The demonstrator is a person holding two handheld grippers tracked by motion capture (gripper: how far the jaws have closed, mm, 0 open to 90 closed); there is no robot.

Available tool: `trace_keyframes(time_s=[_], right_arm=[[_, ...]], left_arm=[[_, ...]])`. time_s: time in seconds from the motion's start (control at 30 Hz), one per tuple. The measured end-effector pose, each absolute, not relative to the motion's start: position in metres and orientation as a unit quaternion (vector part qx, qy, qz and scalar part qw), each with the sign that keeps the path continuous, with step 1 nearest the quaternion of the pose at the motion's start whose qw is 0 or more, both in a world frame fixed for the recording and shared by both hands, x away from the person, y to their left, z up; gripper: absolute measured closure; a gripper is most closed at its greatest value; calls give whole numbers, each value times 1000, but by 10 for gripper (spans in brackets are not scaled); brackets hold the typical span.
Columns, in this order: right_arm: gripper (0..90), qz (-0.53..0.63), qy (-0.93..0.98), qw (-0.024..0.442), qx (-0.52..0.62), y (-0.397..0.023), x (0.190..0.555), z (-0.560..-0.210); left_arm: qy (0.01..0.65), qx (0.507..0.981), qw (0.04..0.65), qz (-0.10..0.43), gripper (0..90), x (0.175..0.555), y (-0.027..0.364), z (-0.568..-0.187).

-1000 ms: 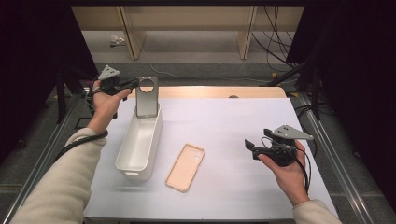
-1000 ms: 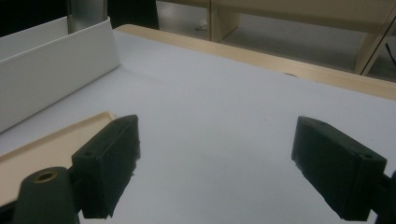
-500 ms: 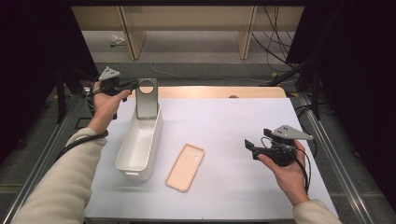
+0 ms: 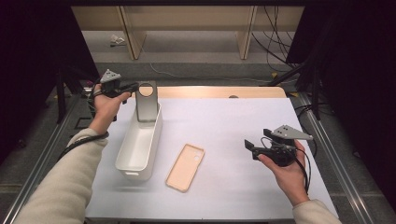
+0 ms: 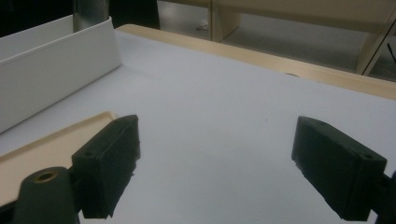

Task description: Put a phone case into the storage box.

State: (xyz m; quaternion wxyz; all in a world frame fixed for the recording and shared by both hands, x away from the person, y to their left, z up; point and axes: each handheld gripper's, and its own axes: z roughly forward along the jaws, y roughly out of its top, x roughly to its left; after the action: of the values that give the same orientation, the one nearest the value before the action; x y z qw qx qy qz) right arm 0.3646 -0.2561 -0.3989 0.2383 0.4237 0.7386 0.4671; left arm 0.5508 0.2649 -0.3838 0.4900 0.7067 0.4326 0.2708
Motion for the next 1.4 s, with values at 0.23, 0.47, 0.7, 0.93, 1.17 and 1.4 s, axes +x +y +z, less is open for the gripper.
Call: trace_keyframes(time_s=[0.23,0.47,0.7,0.93,1.17,1.4], right_arm=[[161,467,739,238,423,-256,365,-399],[161,467,739,237,423,-256,365,-399],[161,467,740,237,422,-256,365,-399],[161,466,740,236,423,-256,365,-399],[161,467,740,235,423,-256,365,-399],[161,468,739,234,424,-255,365,-400]], left_arm=[[436,710,479,276,783,553,265,-387],[435,715,467,284,809,554,264,-390],[439,720,456,285,784,554,261,-396],[440,724,448,284,766,555,261,-398],[445,725,443,284,745,555,261,-400],[448,727,437,283,726,556,260,-402]])
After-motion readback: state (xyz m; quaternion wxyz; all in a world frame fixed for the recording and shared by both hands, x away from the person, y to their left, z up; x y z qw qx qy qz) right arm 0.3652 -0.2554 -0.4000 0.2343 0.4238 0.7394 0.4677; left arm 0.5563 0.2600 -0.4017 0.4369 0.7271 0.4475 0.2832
